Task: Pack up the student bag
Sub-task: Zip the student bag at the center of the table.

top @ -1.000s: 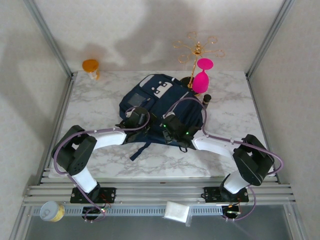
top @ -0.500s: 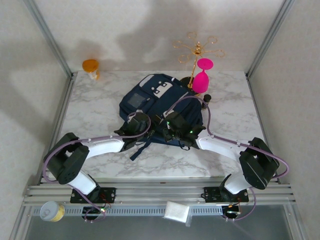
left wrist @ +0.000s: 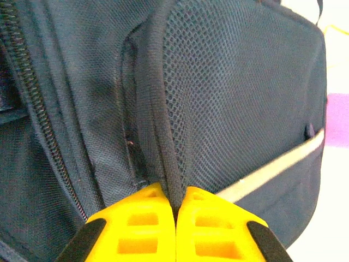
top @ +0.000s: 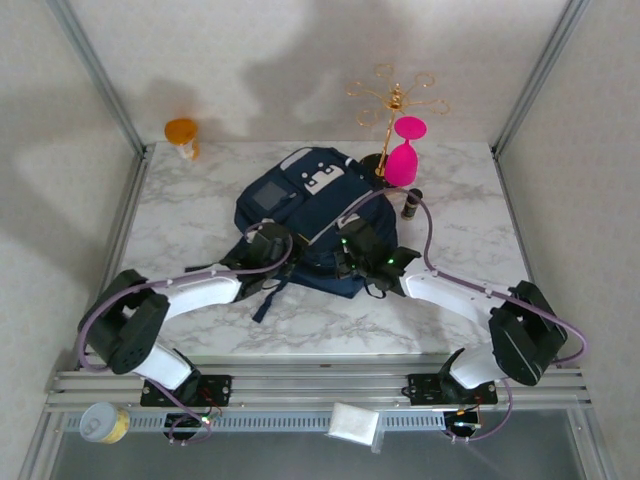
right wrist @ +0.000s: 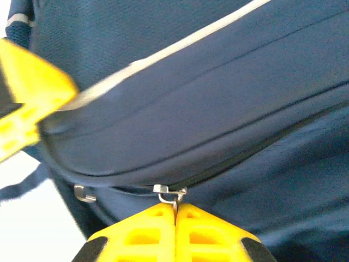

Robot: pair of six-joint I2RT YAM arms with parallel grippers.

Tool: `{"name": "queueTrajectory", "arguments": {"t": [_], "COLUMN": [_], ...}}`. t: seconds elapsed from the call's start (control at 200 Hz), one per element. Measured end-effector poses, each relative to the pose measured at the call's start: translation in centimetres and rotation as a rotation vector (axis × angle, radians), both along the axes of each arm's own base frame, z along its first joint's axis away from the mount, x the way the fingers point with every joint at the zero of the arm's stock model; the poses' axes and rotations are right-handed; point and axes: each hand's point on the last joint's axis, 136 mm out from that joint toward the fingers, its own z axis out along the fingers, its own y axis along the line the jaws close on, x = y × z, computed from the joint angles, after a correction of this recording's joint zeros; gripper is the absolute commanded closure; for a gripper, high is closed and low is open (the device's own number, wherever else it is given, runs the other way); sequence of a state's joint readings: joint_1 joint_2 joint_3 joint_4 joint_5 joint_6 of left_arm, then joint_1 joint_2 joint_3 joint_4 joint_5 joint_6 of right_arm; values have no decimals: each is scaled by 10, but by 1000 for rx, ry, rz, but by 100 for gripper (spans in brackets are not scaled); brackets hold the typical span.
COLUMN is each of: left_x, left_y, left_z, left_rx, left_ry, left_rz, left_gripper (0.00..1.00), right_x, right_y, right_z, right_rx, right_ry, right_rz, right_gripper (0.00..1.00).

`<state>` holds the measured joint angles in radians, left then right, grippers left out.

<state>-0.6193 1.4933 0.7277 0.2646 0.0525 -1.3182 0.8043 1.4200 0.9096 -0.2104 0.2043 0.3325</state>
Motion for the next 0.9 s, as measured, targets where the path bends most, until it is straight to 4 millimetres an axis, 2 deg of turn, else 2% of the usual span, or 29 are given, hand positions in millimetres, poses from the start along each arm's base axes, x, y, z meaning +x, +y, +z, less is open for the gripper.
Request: {"name": "queueTrajectory", "arguments": {"t": [0.11, 0.21, 0.3, 0.345, 0.406, 0.466, 0.521, 0.606, 0.676, 0.786, 0.901], "left_x": [2, 4, 7, 7, 5, -6, -20, -40, -48, -49, -37], "left_y": [26, 50, 76, 88, 97, 94, 85, 65, 50, 30, 24], "left_z": [9, 11, 15, 20, 31, 40, 42, 37, 30, 19, 11], "left_rx": [75, 138, 185, 200, 186, 146, 102, 17, -34, -87, -104], "left_ry": [-26, -30, -36, -46, -71, -99, -109, -90, -58, -9, 1], "left_rz": [-35, -67, -50, -29, 6, 19, 11, -2, -5, 11, 83], "left_gripper": [100, 100, 61, 52, 47, 40, 38, 35, 34, 36, 41], "right_x": [5, 2, 1, 1, 1, 0, 0, 0, 0, -1, -3], "right_y": [0, 16, 42, 52, 58, 59, 61, 63, 64, 66, 66], "right_z": [8, 14, 16, 14, 8, 4, 5, 6, 7, 7, 3], "right_rx": [25, 26, 33, 38, 45, 50, 62, 74, 78, 90, 93], "right_ry": [-19, -34, -35, -28, -11, 5, 9, 7, 5, 2, 7], "right_rz": [3, 69, 132, 155, 168, 167, 172, 176, 178, 185, 192], "right_gripper": [100, 100, 100, 100, 100, 100, 100, 100, 100, 100, 100]}}
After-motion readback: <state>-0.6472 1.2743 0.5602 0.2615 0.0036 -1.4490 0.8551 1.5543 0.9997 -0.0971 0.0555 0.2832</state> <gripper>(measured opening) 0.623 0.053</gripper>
